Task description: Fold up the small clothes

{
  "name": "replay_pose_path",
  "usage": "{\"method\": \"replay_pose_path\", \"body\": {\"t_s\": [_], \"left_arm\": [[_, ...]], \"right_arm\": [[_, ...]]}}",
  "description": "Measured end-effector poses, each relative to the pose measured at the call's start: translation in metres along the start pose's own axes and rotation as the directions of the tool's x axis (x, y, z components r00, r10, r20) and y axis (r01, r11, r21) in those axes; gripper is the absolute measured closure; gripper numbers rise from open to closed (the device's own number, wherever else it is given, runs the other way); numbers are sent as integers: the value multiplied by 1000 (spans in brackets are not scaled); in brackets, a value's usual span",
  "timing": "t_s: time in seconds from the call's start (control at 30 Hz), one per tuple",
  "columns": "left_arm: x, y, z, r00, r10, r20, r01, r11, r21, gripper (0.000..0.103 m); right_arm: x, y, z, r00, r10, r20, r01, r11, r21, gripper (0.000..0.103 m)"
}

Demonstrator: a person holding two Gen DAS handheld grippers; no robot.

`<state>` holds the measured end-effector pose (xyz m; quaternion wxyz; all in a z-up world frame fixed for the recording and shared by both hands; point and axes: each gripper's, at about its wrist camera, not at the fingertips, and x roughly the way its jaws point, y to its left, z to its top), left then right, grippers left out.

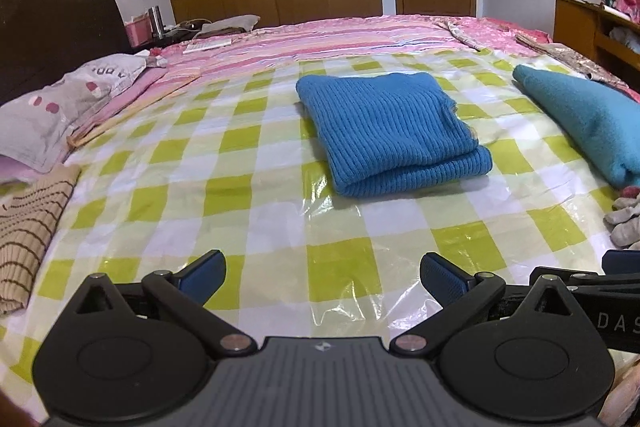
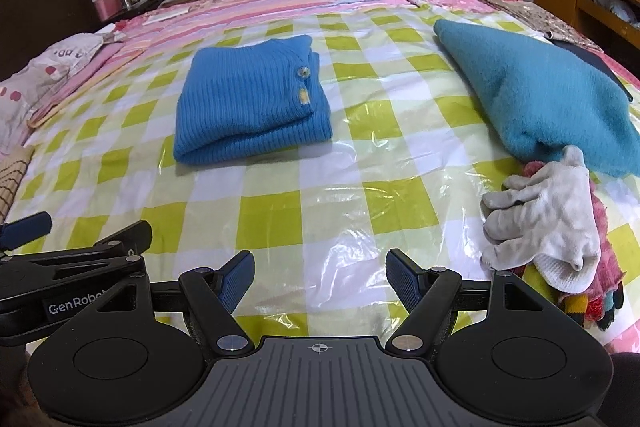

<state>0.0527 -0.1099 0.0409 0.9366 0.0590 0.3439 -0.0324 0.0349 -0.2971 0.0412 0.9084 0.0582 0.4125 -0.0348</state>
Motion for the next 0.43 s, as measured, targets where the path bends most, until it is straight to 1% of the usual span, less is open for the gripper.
{"method": "replay_pose_path", "body": {"t_s": [0.2,0.43], "left_arm": [[0,-2,0,1000,1,8,-1,1000,6,0],[2,-2,-1,1000,-8,-15,8,1000,-2,0]], "right_arm": [[0,-2,-1,1000,4,0,-4,1000,8,29],[2,-3,-3,1000,1,-4,-1,1000,16,29]]}}
